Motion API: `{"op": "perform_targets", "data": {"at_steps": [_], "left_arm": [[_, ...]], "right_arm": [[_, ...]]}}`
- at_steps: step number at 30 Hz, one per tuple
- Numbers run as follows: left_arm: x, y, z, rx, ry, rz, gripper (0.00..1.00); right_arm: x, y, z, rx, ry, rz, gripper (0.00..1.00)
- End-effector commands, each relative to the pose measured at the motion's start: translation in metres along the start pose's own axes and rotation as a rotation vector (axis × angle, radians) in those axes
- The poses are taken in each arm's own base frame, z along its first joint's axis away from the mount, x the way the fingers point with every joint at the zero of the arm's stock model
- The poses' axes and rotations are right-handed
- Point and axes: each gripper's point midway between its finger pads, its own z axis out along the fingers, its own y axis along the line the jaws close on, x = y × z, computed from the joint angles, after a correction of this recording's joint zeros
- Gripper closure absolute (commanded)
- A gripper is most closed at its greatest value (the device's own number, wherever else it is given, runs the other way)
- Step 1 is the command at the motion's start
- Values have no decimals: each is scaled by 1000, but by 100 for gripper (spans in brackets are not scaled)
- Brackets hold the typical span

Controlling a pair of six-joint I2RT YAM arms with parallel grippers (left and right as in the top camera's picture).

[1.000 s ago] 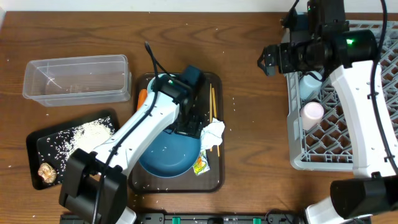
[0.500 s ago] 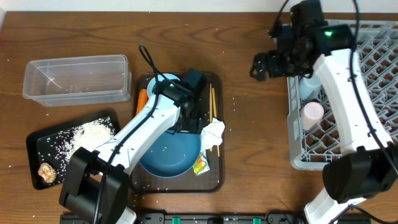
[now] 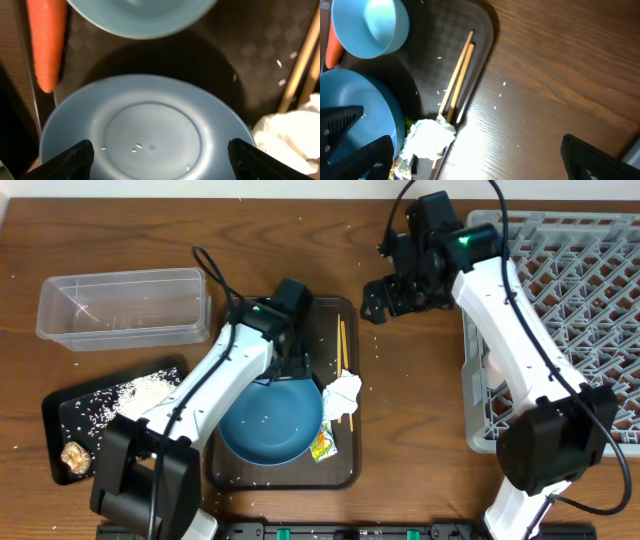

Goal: Sort waste into correct bins and load items into the dishwasher rack
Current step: 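Reach the right gripper left to the blue plate on the tray, then grasp the rim of the blue plate with the right gripper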

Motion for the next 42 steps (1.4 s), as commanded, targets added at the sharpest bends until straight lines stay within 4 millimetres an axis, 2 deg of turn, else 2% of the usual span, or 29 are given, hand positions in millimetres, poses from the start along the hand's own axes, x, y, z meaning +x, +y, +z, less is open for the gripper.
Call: {"op": "perform_targets", "data": {"at_steps": [1,6,14,21,24,28,34,42], "left_arm": [[-9,15,0,-17,-19,-64,14],[-21,35,2,-20,-28,-139,13],[-33,68,4,-34,-28,-242,14],[-40,89,5,-40,-32,-310,13],[-41,95,6,-43,-32,-330,13],[-43,102,6,-45,-33,-349,13],[-43,103,6,-46,-33,-340,13],[-43,103,6,-46,-33,-340,13]], "right_arm": [[2,17,14,-41,23,-39,1],[1,40,29,-94,35,-79,2],[5,84,70,-130,70,-166,7],[21,124,112,-154,125,-225,13],[26,136,121,-160,138,-242,16],[31,149,129,-167,145,-258,23],[35,158,131,-174,147,-277,37],[45,157,148,-164,190,-242,42]]}}
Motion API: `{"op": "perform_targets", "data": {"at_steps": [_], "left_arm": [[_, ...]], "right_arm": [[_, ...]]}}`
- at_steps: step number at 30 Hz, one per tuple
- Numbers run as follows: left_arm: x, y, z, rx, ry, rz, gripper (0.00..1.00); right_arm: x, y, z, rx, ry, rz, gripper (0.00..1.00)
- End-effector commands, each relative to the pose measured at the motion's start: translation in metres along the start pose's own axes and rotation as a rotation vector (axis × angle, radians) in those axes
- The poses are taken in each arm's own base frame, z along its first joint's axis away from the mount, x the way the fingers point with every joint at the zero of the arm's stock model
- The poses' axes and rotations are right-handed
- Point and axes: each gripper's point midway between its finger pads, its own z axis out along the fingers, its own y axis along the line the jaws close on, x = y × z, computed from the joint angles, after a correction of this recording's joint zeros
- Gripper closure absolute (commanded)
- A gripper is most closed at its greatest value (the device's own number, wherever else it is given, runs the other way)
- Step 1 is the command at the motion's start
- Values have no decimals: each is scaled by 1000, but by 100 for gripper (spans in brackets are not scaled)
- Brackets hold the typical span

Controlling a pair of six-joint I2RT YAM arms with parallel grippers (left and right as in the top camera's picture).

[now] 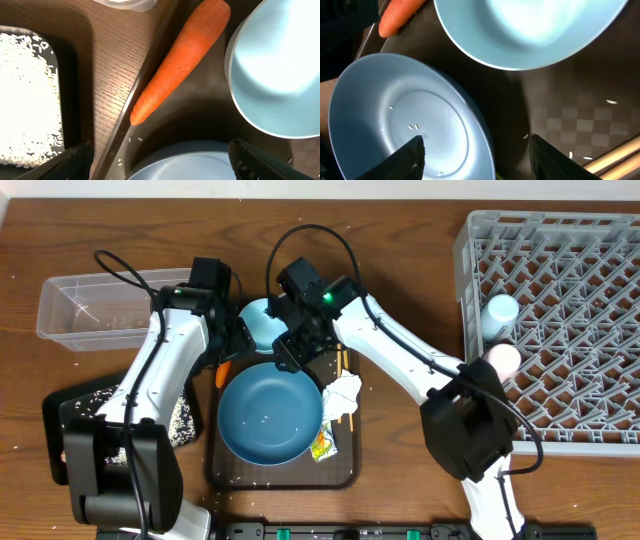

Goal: Sort waste into correct bins and load items into the dishwasher rack
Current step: 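Grasp the rim of the blue plate with the right gripper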

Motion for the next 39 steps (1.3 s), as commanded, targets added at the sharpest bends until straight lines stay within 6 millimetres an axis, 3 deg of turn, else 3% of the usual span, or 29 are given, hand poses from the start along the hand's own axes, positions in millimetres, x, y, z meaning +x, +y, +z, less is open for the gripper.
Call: {"op": "perform_targets", "data": {"at_steps": [1,17,25,31,39], "left_arm": [[-1,5,-1,-17,-10,1,13],[-2,4,-1,-15,-13,24,13],[0,1,-1,4,-2,24,13],[-3,-1,-1,12,-14,22,13],[-4,-2,-1,16,-21,22,13]], "right_arm": [[11,-1,21,-5,51,32,42],[9,-14,11,-52,45,80,48],[34,6,35,-42,115,38,51],[38,3,38,-17,126,109,67],[44,-6,52,20,151,175,71]]}}
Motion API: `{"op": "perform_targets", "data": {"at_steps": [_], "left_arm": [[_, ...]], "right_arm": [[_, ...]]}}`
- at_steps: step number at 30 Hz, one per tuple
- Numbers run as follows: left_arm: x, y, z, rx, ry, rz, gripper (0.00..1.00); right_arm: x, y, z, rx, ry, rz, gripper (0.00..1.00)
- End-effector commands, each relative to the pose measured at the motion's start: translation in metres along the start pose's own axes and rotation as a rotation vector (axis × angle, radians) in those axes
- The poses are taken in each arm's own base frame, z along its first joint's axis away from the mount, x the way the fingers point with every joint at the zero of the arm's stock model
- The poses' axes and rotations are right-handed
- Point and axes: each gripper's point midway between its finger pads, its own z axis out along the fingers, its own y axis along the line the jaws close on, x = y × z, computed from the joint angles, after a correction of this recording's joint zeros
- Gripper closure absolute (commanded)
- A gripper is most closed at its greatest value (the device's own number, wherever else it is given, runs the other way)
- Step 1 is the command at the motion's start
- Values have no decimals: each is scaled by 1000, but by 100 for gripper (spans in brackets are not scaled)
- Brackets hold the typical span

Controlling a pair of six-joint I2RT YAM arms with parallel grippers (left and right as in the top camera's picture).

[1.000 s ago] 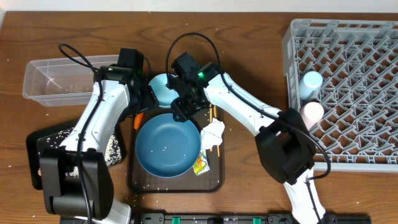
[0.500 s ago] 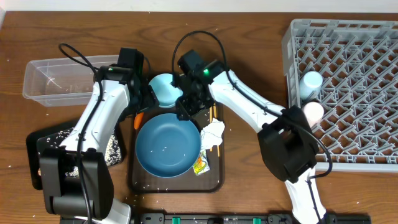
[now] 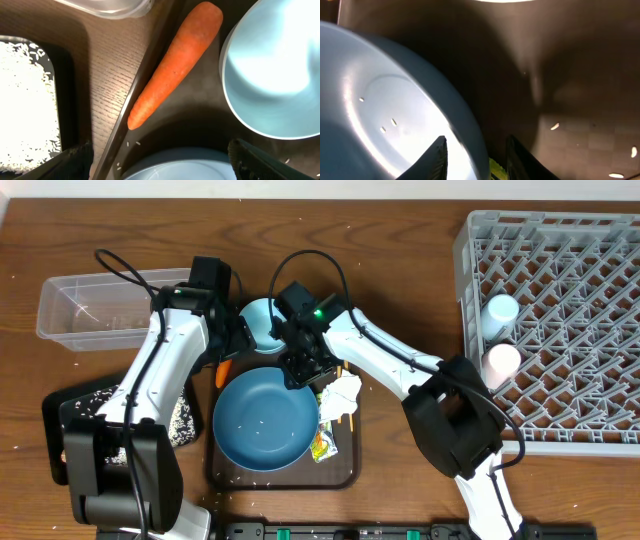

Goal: Sort waste into correct bins and load items into the dishwasher rack
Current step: 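Grasp the rim of the blue plate with the right gripper, then lift the blue plate and carry it right to the rack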

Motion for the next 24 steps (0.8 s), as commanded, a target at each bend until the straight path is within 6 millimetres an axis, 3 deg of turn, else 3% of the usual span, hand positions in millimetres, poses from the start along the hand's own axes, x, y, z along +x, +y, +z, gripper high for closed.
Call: {"op": "perform_targets", "data": {"at_steps": [1,5,8,14,20,24], "left_arm": [[-1,1,-1,3,-9,1,13],[-5,-1,-1,12,-24,-1,12],[-8,-3,-1,19,-36,-2,13],[-9,-4,-1,23,-42,-2,13],[-10,-4,-1,23,-43,-2,13],[-10,-3,-1,18,-45,-2,12]], "right_arm": [[6,-9,17,24,34,65,73],[8,-13,25,29,52,98,81],[8,-13,25,29,52,97,99],[6,-14,22,18,46,102,99],[-9,-12,-11,-33,-25,53,99],[-17,-19,-52,21,-109,-20,99]]}}
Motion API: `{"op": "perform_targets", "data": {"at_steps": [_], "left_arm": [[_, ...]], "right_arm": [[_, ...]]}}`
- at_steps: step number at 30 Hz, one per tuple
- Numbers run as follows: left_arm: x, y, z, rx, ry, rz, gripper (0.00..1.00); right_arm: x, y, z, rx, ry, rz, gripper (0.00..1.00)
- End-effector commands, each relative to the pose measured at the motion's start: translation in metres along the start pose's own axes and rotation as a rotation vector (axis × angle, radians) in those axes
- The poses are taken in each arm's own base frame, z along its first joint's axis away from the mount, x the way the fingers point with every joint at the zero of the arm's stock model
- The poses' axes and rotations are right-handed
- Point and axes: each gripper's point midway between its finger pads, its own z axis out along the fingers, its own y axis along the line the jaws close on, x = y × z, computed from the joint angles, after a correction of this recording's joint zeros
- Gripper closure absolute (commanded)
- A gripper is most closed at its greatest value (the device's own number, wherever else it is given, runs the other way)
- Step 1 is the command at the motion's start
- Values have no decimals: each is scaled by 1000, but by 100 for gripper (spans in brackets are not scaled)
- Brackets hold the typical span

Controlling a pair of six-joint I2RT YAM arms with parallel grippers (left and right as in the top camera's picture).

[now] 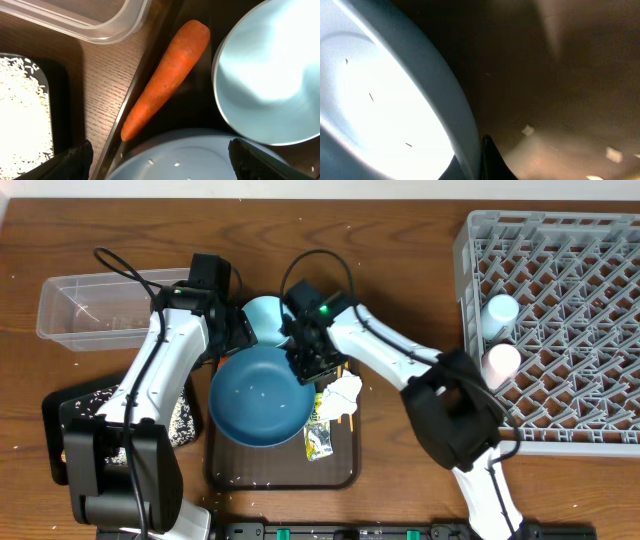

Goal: Sort waste into correct bins and load items into the dishwasher rack
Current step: 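Lift the blue plate and carry it right to the rack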

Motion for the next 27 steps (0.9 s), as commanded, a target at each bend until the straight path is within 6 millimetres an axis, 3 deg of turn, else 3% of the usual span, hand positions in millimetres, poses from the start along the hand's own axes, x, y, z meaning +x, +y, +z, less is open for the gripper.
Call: {"op": "perform_targets", "data": {"at_steps": [1,8,13,18,23,27], "left_arm": [[0,3,-1,-7,-6,2,3],[0,3,-1,-7,-6,1,2],[0,3,-1,-7,-6,1,2],[0,3,-1,-7,-5,2,2],[0,3,-1,-7,-6,1,2],[0,3,-1,-7,-6,1,2]], "right_arm": [[-17,-1,-67,48,-148,-99,99],[-13,-54,-161,392,-299,-84,99],[-11,-76,-200,498,-368,-61,99],[-5,-127,-232,747,-383,25,99],[1,-181,-289,1040,-471,181,99],[4,-204,-328,1148,-568,281,99]]}}
